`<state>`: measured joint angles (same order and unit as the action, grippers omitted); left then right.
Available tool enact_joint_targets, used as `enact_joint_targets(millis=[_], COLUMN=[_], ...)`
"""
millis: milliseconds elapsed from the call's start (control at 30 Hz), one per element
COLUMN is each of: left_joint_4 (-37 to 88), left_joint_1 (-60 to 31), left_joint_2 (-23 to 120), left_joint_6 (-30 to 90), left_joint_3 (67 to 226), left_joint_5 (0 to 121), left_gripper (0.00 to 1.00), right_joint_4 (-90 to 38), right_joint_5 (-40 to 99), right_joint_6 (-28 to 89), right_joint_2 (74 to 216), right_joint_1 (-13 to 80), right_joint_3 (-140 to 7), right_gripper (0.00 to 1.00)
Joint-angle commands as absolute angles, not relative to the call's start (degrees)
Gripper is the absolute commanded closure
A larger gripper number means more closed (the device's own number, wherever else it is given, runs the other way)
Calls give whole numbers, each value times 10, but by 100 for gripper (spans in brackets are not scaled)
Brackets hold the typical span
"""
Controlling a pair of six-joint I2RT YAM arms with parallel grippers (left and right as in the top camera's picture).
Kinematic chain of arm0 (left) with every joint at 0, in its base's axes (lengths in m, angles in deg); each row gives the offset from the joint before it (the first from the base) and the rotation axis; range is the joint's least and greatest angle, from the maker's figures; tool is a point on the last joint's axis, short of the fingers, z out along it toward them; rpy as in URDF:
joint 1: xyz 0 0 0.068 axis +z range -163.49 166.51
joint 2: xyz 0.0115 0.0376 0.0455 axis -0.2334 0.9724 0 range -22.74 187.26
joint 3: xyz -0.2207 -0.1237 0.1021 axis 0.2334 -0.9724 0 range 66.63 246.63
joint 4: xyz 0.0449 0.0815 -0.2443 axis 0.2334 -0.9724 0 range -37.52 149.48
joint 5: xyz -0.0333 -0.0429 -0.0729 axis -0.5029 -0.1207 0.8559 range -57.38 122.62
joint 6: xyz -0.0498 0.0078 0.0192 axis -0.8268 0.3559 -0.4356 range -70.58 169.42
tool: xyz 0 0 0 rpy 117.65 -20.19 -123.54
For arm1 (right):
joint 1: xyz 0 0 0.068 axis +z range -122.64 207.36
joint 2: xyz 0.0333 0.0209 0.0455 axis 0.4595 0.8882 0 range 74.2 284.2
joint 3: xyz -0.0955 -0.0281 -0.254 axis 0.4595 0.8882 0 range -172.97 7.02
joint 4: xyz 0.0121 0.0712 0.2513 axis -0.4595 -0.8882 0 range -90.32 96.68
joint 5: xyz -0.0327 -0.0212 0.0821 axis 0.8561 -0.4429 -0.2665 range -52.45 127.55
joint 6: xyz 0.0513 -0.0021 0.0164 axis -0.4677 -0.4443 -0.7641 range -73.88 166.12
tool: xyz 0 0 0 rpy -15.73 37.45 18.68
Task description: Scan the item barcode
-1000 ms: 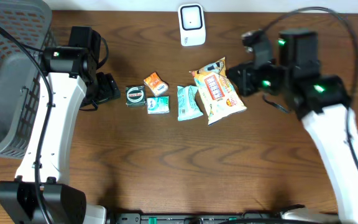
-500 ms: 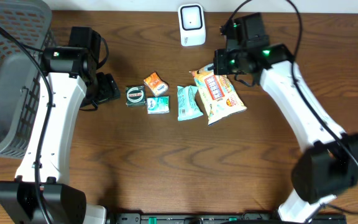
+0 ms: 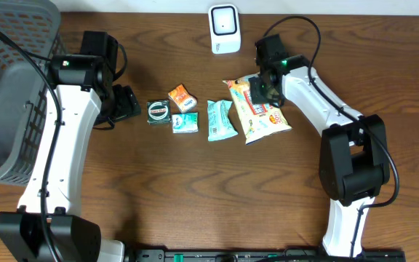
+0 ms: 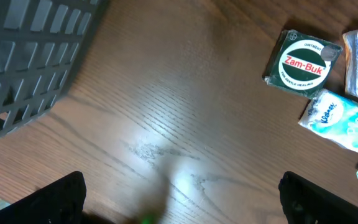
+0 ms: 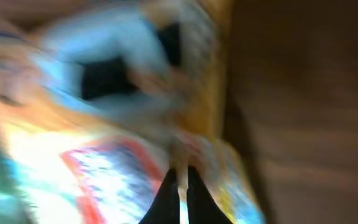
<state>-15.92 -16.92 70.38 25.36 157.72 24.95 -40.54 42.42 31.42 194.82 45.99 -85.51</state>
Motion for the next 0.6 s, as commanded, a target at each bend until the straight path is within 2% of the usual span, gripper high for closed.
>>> enact_joint_targets(millis=[0,200,333,567], left_joint_4=[-162,-162,-162,-162], left_joint_1=[-167,-167,-167,-167], left_joint_2=[707,707,707,707], left_joint_6=[249,249,249,249], left_joint_3=[1576,1576,1576,1576], left_joint_5=[244,244,244,244], left_gripper=[2,2,2,2], right_joint_4=[-436,-488,-514,-438], right_joint_5=[528,537,472,380], right_joint_6=[284,261,239,260], right_joint_2=[1966,1936,1879,1803], right_joint_1=[461,450,448,463], right_joint_3=[-859,-860,-860,-860], right_gripper=[99,99,99,99])
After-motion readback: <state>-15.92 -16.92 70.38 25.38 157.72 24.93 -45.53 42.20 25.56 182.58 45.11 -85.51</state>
